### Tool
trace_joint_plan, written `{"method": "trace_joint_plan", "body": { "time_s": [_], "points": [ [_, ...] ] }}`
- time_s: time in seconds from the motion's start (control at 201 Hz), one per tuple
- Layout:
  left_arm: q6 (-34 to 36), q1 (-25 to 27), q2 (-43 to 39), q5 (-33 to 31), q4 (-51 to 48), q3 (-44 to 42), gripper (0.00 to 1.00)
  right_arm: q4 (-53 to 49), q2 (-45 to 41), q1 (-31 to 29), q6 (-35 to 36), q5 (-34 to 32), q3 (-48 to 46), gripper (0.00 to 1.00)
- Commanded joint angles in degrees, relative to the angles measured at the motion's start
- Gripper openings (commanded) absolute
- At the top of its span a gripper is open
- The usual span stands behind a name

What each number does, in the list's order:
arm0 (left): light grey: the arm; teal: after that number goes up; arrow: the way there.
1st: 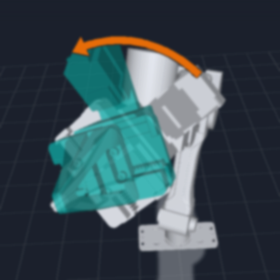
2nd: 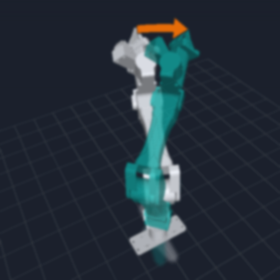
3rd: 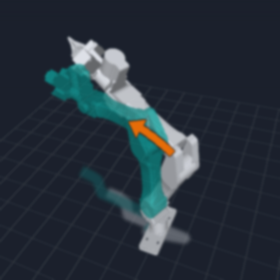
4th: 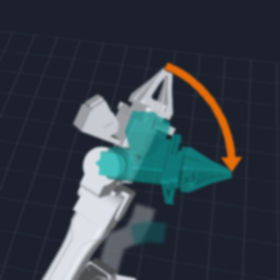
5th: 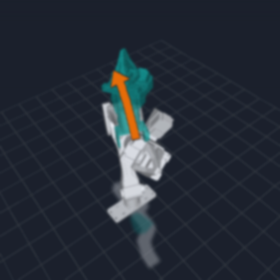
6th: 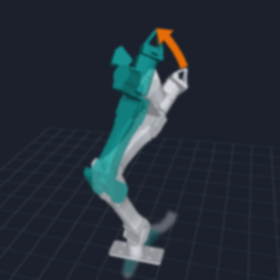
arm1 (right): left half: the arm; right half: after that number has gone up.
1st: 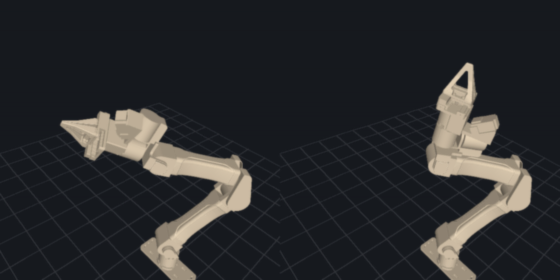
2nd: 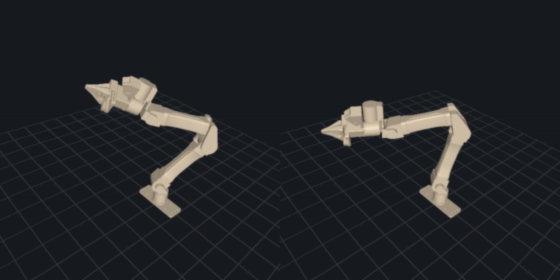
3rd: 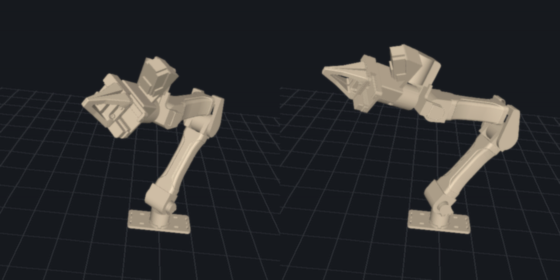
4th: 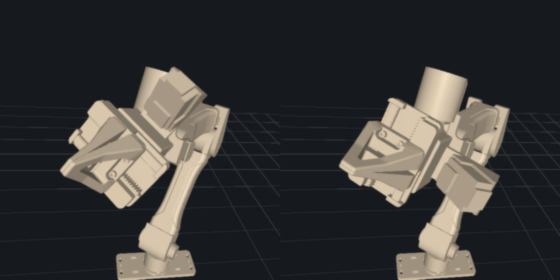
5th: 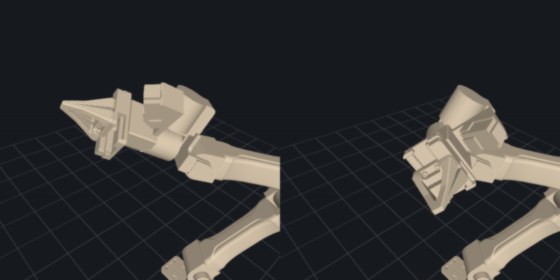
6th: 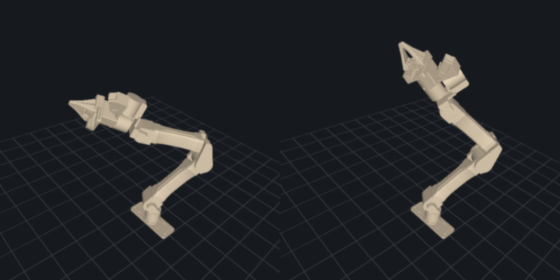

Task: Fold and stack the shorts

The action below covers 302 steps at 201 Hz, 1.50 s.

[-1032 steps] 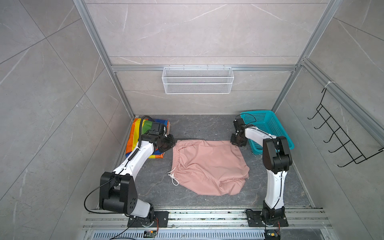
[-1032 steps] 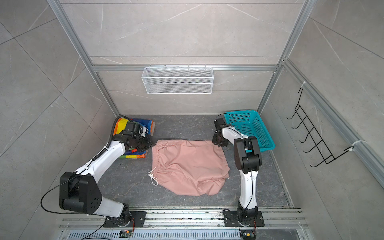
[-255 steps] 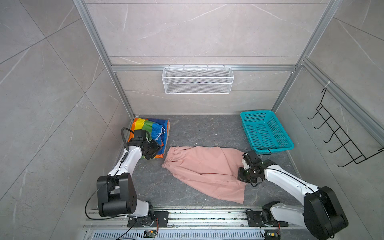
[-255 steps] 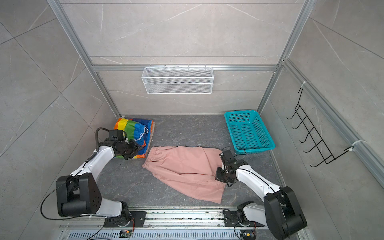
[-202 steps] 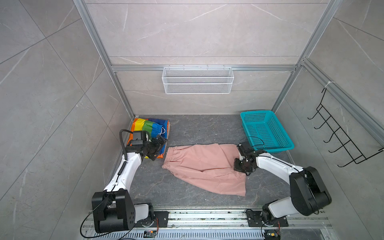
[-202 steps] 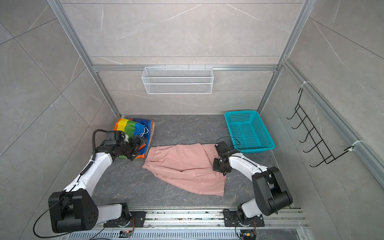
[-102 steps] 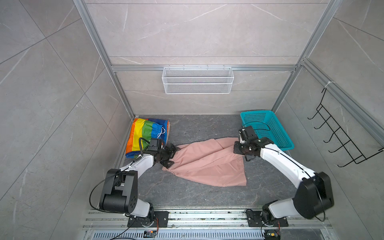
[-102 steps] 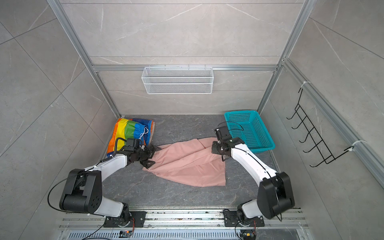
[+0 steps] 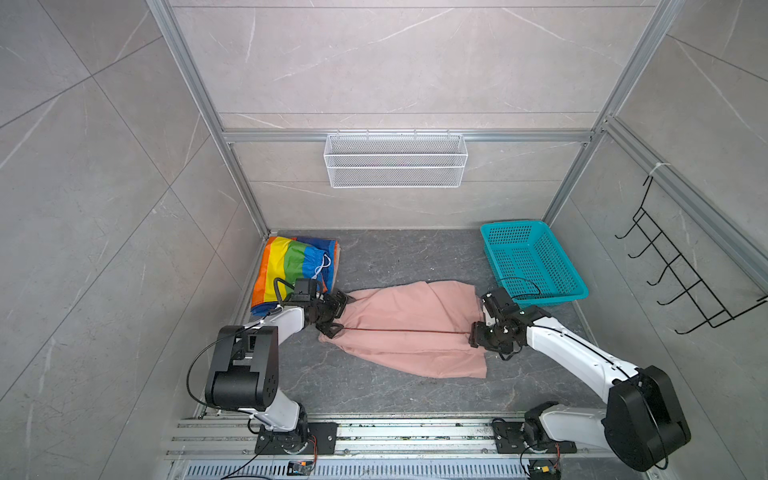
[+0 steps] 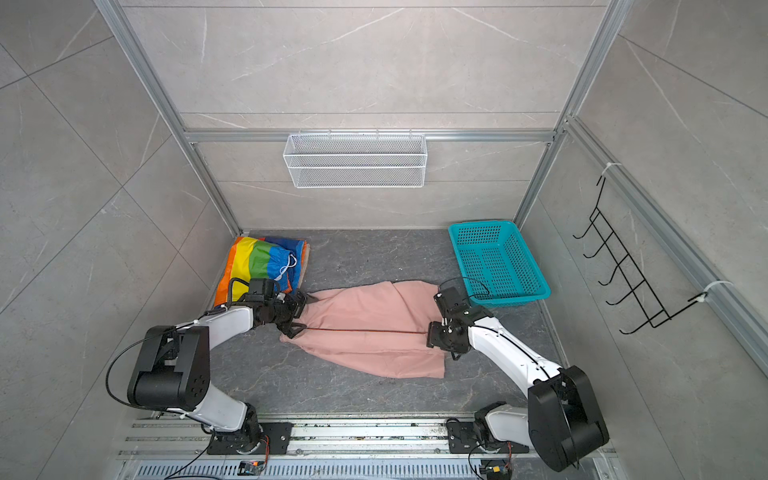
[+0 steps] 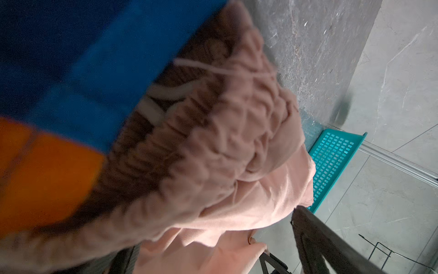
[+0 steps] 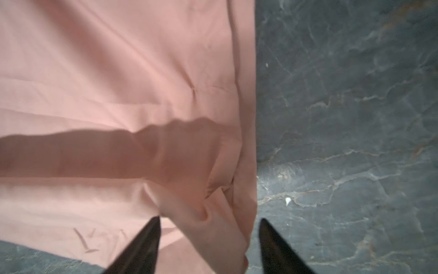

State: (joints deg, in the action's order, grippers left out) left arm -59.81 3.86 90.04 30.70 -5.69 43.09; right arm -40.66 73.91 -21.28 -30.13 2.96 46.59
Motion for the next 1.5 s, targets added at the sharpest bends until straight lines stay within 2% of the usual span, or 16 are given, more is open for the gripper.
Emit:
{"method": "trace_joint_plan", "body": {
  "time_s": [0.0, 0.065, 0.149, 0.249, 0.294, 0.399, 0.483, 0.583, 0.742, 0.842, 0.937, 1.121, 1.26, 1.385, 1.445, 1.499],
  "points": [
    [0.14, -0.25, -0.43, -1.47, 0.51, -1.74, 0.99, -1.68, 0.41, 1.17, -0.15, -0.76, 2.89, 0.87],
    [0.22, -0.23, -0.74, -1.53, 0.43, -1.88, 0.99, -0.39, 1.76, 2.82, -0.37, 0.21, 2.61, 0.93],
    [0.19, -0.25, -0.66, -1.47, 0.52, -2.12, 0.99, 2.73, 4.0, 4.62, -1.01, 4.36, 1.28, 0.95],
    [-0.54, -0.23, -0.65, -1.19, 1.47, -2.93, 0.99, 6.74, 6.32, 4.82, -2.37, 7.35, -0.2, 0.86],
    [-1.17, -0.25, -0.65, -0.83, 2.4, -3.5, 0.99, 8.25, 7.29, 4.85, -3.01, 7.74, -0.48, 0.77],
    [-3.06, -0.25, -0.74, -0.22, 4.69, -4.78, 0.99, 10.15, 9.24, 4.91, -3.75, 8.13, 1.05, 0.36],
    [-4.75, -0.21, -0.98, -0.07, 6.39, -5.51, 0.99, 10.12, 11.11, 4.92, -3.46, 7.6, 4.77, 0.13],
    [-5.51, 0.75, -1.06, -1.33, 6.74, -4.85, 0.99, 6.87, 14.77, 5.78, -1.26, 5.21, 13.17, 0.0],
    [-7.69, 0.84, 0.18, 0.15, 8.15, -2.02, 0.99, -1.14, 15.57, 7.48, 1.57, 3.03, 29.64, 0.0],
    [-6.82, 0.47, 0.33, -0.89, 6.85, 0.43, 0.99, -5.02, 12.07, 7.53, 2.78, 2.49, 33.21, 0.0],
    [-6.2, 0.27, 1.69, -0.67, 6.05, 2.27, 0.99, -6.03, 7.32, 7.48, 2.8, 2.83, 28.01, 0.0],
    [-6.53, 0.27, 4.15, -0.07, 7.74, 2.27, 0.99, -3.66, 0.26, 7.45, 1.11, 5.18, 11.78, 0.4],
    [-6.21, 0.27, 3.45, -0.31, 7.72, 1.03, 0.99, 0.54, -1.31, 7.31, -0.92, 9.15, 1.93, 0.59],
    [-5.41, 0.23, 2.61, -0.99, 6.95, 0.07, 0.99, 4.91, -0.58, 6.76, -3.05, 12.98, -3.06, 0.67],
    [-5.39, 0.3, 2.51, -1.01, 7.07, -0.47, 0.99, 6.89, 0.05, 6.2, -4.07, 14.0, -4.18, 0.67],
    [-5.49, 0.28, 2.51, -1.01, 7.17, -0.81, 0.99, 8.57, 0.81, 5.91, -4.86, 14.7, -4.79, 0.63]
  ]
}}
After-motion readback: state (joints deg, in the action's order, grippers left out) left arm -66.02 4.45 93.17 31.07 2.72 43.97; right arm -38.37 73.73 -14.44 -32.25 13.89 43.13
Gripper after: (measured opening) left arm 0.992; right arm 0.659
